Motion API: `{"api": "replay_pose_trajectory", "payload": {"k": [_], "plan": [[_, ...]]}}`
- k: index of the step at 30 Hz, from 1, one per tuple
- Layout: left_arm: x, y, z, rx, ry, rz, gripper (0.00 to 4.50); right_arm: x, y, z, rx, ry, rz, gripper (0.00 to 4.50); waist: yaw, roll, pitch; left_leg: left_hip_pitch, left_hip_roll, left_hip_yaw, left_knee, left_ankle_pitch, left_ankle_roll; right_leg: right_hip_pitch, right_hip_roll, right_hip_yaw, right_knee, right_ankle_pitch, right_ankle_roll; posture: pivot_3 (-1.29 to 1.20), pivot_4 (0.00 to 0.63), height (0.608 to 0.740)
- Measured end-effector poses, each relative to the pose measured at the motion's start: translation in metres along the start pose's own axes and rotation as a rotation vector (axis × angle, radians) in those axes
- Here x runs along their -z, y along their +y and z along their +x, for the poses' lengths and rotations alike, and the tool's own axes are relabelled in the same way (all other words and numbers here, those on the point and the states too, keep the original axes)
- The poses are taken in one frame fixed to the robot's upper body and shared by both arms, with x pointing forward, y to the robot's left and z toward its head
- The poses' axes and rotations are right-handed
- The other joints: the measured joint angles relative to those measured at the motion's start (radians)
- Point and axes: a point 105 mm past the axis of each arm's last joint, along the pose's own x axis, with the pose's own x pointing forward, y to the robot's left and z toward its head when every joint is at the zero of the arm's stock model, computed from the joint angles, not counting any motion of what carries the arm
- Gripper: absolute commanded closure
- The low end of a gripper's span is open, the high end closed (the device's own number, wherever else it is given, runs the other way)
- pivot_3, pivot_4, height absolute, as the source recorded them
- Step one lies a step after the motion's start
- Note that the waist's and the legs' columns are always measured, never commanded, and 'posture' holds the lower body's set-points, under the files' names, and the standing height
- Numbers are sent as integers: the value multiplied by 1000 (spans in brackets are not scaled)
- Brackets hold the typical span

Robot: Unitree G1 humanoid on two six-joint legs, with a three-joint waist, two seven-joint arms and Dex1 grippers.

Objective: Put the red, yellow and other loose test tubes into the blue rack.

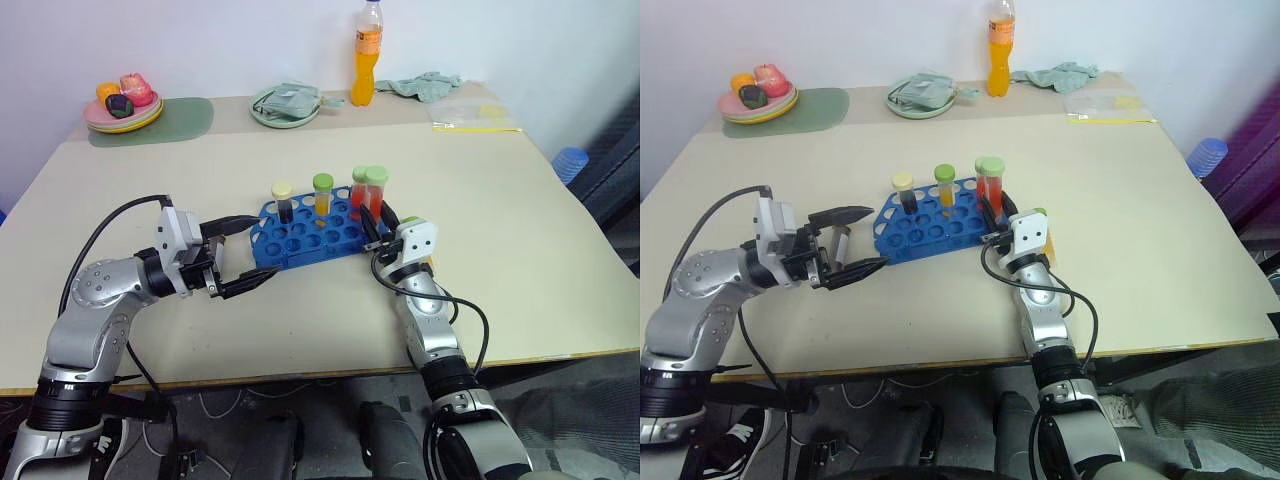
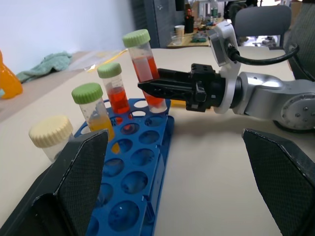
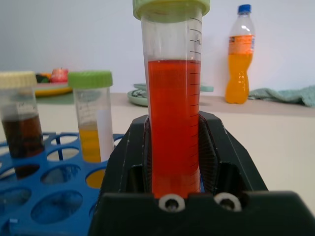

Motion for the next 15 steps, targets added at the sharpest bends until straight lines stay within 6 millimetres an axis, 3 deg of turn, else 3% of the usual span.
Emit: {"api": "replay_pose_trajectory", "payload": {"k": [15], "plan": [[-2, 4, -4, -16, 11, 2, 0, 3, 1, -1, 33, -25, 32, 3720, 0, 0, 0, 1, 0, 0, 0, 0, 0, 0, 0, 0, 0, 0, 0, 0, 150, 740]]}}
